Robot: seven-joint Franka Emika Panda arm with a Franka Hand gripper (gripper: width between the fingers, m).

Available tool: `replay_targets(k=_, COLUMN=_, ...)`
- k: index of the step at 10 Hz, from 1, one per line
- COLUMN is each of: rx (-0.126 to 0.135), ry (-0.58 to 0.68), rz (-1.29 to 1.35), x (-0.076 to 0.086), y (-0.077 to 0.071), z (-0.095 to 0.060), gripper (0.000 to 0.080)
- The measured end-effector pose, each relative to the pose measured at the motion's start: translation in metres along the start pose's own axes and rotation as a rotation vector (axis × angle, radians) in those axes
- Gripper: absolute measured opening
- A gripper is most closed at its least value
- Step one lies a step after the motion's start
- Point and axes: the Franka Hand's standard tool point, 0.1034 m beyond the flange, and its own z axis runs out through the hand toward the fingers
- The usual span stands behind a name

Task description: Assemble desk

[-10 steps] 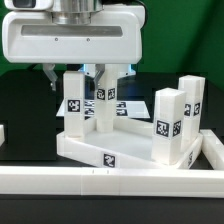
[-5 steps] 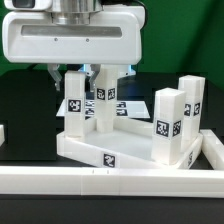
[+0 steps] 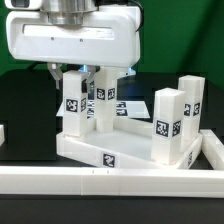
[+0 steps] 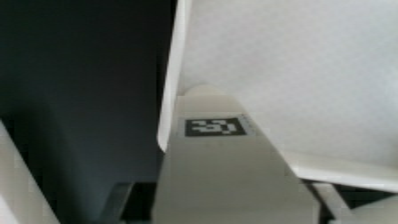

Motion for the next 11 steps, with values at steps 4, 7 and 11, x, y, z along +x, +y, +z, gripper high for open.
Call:
replay_targets(k=4, rx=0.045, ry=0.006, rz=0.404, x=0.0012, y=0.0012, z=0.0009, gripper=0.029)
replay_targets(k=7, rx=0.04, ry=-0.01, rz=0.685, x=0.0012, y=-0.0006, z=0.0011, gripper=0.029)
replay_targets(k=11, rx=0.044, ry=-0.004, rz=0.903, x=0.0027, y=-0.0024, z=0.001, gripper=0.029)
